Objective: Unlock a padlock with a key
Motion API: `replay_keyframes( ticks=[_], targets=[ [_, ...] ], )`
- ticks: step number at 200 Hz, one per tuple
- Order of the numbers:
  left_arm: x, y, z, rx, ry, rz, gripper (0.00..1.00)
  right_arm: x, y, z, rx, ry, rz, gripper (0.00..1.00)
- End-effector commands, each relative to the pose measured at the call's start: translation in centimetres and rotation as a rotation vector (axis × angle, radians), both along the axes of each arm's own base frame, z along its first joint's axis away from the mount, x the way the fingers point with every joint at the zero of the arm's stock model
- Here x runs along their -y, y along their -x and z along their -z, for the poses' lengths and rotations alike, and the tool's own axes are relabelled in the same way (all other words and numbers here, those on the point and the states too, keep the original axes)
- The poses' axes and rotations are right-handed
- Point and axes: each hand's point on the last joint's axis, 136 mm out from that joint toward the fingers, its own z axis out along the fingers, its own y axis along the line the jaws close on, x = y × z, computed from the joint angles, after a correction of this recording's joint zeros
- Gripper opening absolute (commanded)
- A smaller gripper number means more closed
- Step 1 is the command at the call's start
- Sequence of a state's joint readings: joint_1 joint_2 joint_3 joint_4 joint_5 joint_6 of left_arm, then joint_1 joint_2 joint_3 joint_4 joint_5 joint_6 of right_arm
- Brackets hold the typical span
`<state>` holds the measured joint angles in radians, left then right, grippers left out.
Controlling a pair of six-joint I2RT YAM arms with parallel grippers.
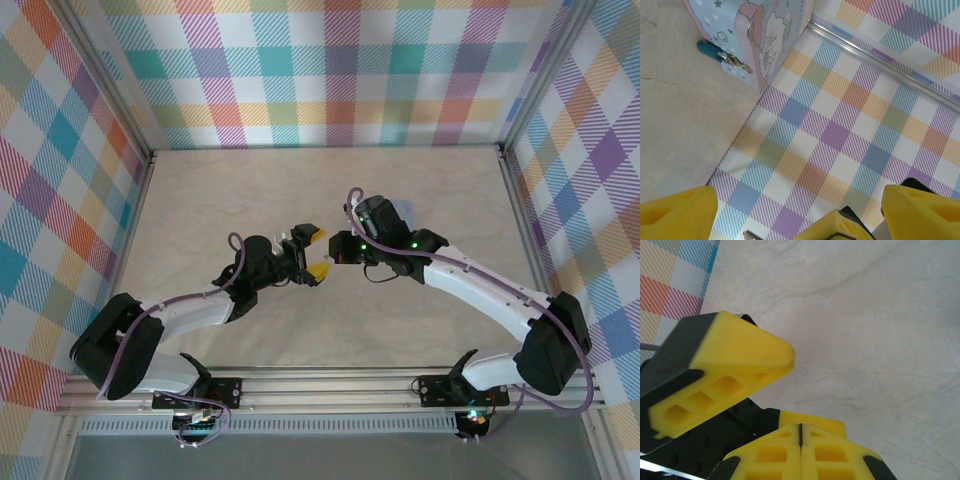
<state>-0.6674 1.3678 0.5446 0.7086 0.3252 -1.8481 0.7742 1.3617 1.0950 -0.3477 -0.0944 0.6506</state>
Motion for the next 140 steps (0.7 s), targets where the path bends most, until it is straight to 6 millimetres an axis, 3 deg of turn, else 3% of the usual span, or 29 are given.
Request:
replay_keyframes(
  ticks=[1,86,140],
  targets=[
    [1.0,0.6,-1.4,0.023,0.058,0.035,0.84,-1.2,-0.1,-1.2,0.027,-0.048,-0.029,0.0],
    [1.0,0.5,-0.8,0.015,0.056,0.029,0.69,-1.1,0.9,0.8,-0.023,-0.014,-0.049,0.0],
    [1.0,0.5,-0.5,0.01,0.048,0.029,0.58,-0.5,1.1,0.8,-0.014,-0.006,-0.032,0.0]
  ],
)
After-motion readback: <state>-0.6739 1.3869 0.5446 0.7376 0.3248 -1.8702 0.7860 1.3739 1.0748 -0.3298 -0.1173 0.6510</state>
